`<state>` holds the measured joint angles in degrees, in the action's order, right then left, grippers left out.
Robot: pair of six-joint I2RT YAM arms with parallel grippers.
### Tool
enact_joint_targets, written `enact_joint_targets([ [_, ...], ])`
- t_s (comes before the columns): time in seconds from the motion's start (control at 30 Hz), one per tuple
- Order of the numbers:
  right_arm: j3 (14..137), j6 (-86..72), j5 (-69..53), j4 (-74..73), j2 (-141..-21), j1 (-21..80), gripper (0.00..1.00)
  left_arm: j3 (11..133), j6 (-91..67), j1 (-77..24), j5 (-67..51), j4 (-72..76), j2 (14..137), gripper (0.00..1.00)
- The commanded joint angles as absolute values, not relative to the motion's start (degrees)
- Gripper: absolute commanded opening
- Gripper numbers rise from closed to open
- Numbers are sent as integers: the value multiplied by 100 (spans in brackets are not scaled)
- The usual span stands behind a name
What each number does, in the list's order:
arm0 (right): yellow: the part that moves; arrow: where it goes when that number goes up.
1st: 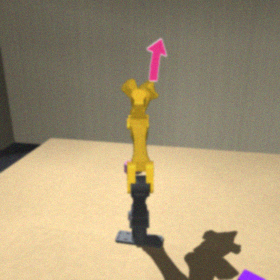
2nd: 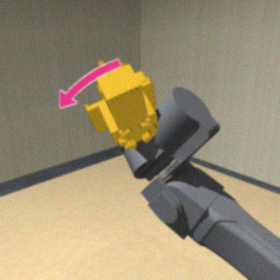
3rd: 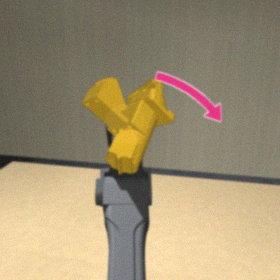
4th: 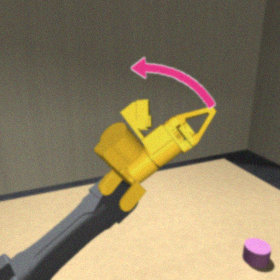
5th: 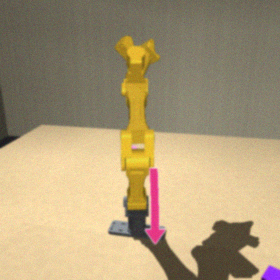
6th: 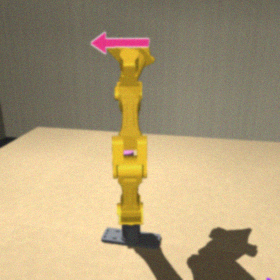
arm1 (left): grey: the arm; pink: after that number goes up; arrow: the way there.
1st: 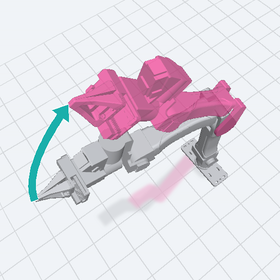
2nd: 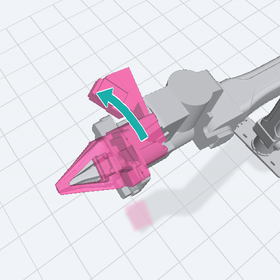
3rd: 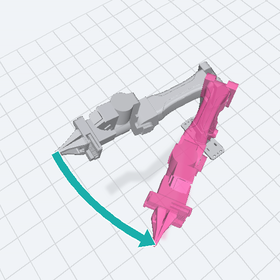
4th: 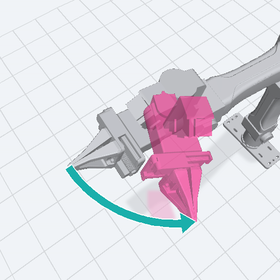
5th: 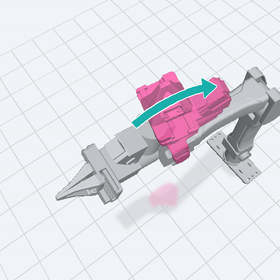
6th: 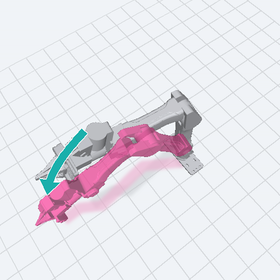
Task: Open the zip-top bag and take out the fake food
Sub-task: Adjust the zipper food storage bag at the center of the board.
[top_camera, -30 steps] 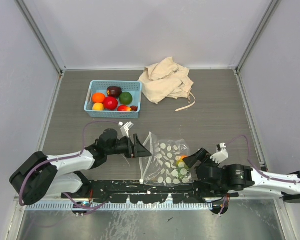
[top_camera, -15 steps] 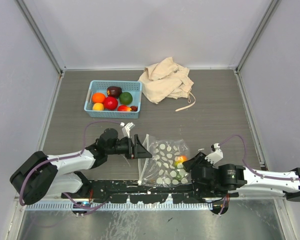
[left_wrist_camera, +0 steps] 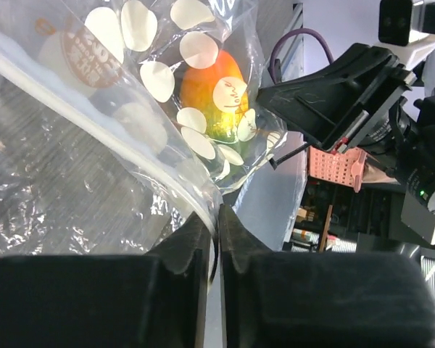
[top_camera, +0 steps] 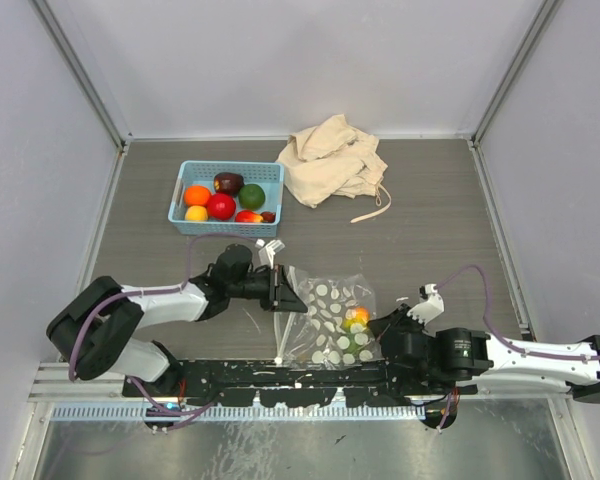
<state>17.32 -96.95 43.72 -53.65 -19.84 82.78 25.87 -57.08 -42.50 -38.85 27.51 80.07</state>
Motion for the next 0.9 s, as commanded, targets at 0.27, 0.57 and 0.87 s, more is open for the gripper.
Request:
enact_joint_targets([
  [0.27, 2738, -8932, 6895, -5484, -2551, 8288, 1, 3868, -4749, -3247, -4317, 1964, 7991, 0],
  [0.57, 2934, -7035, 6687, -3813, -3471, 7500, 1, 4476, -4681, -3053, -4791, 1987, 8981, 0],
  [0.87, 2295, -4582, 2730, -617, -4887, 3997, 1, 4352, -4426, -2659, -4847, 1527, 8914, 0],
])
